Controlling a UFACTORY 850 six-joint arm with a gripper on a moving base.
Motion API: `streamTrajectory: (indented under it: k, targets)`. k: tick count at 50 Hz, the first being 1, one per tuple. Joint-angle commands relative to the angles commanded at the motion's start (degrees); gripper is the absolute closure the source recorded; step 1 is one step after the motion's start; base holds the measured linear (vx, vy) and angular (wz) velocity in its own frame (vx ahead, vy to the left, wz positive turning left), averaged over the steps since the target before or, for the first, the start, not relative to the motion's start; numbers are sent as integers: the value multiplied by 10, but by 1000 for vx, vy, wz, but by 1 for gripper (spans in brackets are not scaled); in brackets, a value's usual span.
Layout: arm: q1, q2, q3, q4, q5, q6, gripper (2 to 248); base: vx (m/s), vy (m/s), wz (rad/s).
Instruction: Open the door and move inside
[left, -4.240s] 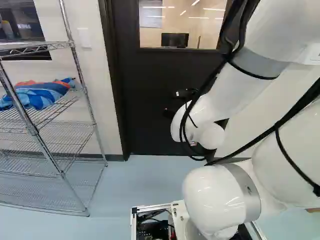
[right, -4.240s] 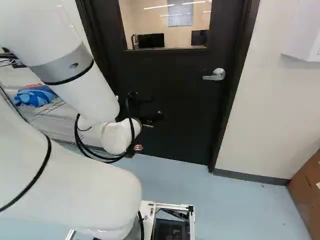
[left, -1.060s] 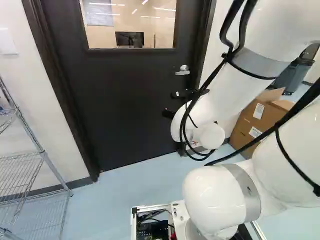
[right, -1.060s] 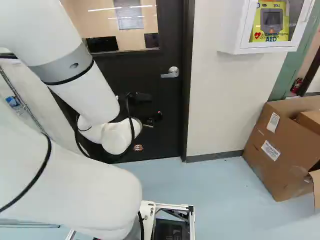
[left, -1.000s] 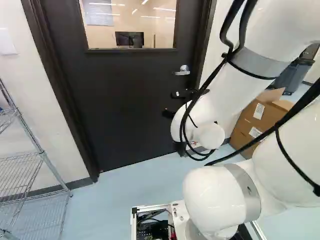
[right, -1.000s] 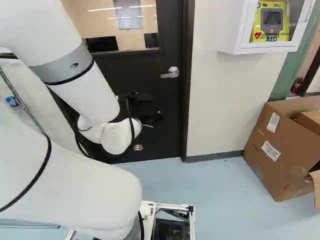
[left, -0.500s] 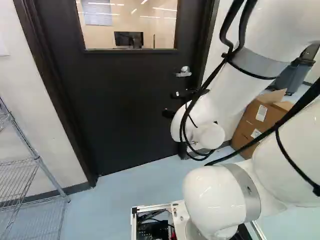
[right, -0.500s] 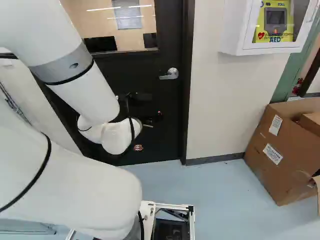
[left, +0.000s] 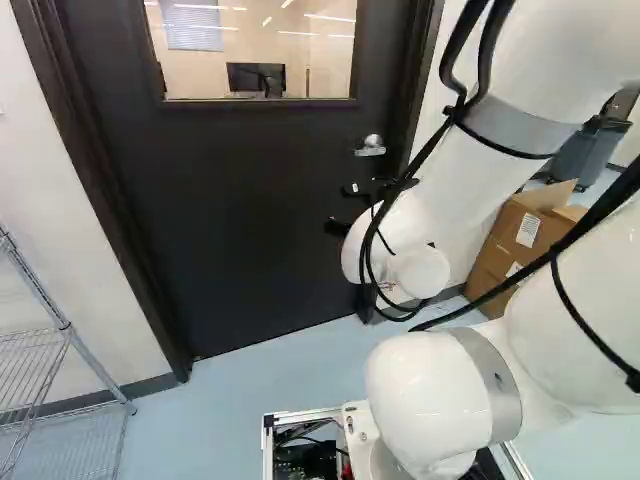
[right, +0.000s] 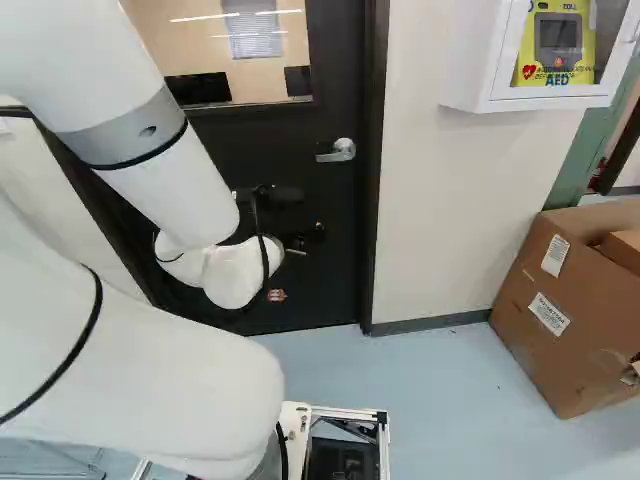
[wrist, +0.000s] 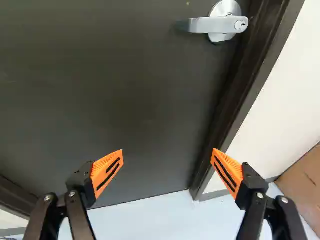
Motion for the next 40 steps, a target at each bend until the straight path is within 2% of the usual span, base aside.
streamTrajectory:
  k: [15,40]
  targets:
    - [0,-3,-4,0,0,0,3,0,0,0]
    - [0,-15,-49,0,0,0,3,0,0,0]
